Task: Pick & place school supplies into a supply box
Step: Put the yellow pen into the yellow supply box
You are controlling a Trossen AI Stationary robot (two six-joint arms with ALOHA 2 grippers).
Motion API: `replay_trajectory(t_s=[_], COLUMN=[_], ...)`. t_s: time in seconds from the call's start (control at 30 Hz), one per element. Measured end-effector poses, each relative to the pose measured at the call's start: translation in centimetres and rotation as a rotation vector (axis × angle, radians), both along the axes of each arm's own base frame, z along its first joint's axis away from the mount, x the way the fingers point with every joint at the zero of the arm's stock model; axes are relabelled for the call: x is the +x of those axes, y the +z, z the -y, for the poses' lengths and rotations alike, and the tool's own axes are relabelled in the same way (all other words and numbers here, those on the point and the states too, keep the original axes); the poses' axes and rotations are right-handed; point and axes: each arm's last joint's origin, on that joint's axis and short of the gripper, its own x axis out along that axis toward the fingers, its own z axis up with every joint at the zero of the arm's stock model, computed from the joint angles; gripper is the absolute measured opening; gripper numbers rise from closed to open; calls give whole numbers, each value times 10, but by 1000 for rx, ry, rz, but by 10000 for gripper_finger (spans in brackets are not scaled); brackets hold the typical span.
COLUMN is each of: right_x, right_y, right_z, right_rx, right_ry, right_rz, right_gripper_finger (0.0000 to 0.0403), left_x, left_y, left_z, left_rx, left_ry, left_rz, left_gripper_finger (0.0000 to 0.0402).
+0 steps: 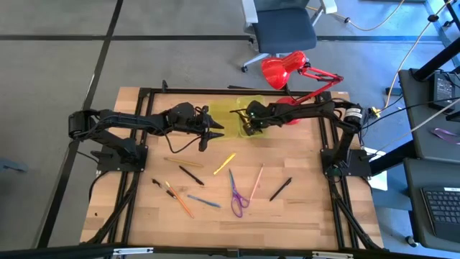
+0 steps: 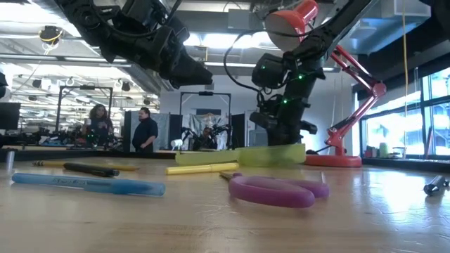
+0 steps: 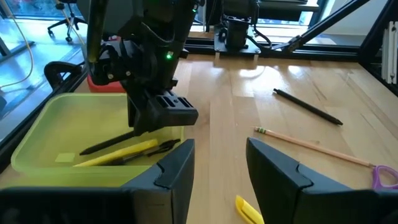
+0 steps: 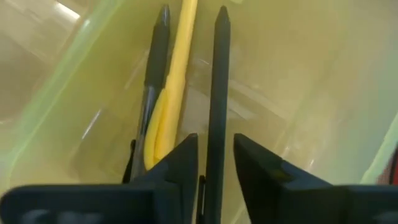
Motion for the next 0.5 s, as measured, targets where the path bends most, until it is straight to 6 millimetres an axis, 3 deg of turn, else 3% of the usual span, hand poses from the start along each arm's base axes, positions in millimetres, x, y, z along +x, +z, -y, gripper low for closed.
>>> replay_trajectory(t_s=[0.17, 0.37, 0.5], right_x=[1, -4, -4], right_y=[10, 45, 68], right_z=[1, -6, -23], right_rx=[-22, -73, -123], right_ry=[2, 35, 81], right_rz=[51, 143, 201], right_gripper_finger=[149, 155, 156], left_x=[0, -1, -1], left_y=[0, -3, -2], left_z=[0, 0, 0], left_rx=[-2, -9, -8], left_ry=[0, 0, 0], left_rz=[-5, -27, -25], left_gripper_finger=[139, 139, 139])
